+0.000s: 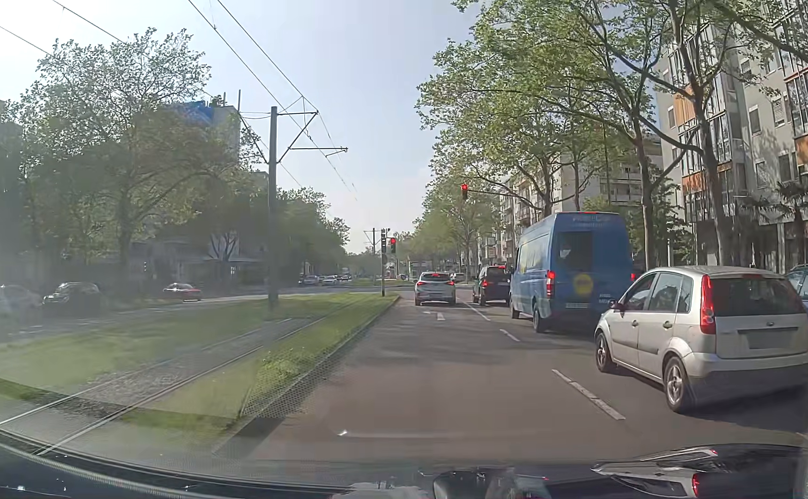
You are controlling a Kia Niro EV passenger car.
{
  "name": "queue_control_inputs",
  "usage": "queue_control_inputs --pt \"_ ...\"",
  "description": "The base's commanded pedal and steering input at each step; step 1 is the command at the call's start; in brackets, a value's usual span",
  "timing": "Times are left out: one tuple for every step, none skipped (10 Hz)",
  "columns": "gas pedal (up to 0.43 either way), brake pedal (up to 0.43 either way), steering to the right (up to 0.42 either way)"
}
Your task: Follow the waypoints while adhering to traffic rules and regulations
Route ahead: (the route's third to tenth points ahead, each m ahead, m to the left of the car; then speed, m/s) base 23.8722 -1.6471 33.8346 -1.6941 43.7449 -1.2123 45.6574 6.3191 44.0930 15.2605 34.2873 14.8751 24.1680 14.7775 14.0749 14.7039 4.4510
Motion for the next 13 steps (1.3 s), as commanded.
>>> queue_control_inputs --pt "0.000 0.085 0.000" --pt "0.000 0.085 -0.001" --pt "0.000 0.091 -0.001" --pt "0.000 0.091 -0.001" --pt "0.000 0.098 0.000" --pt "0.000 0.098 0.001" --pt "0.000 0.091 0.000" --pt "0.000 0.085 0.000" --pt "0.000 0.079 0.000" --pt "0.000 0.085 0.000" --pt "0.000 0.085 0.001" --pt "0.000 0.079 0.001" --pt "0.000 0.061 0.001"
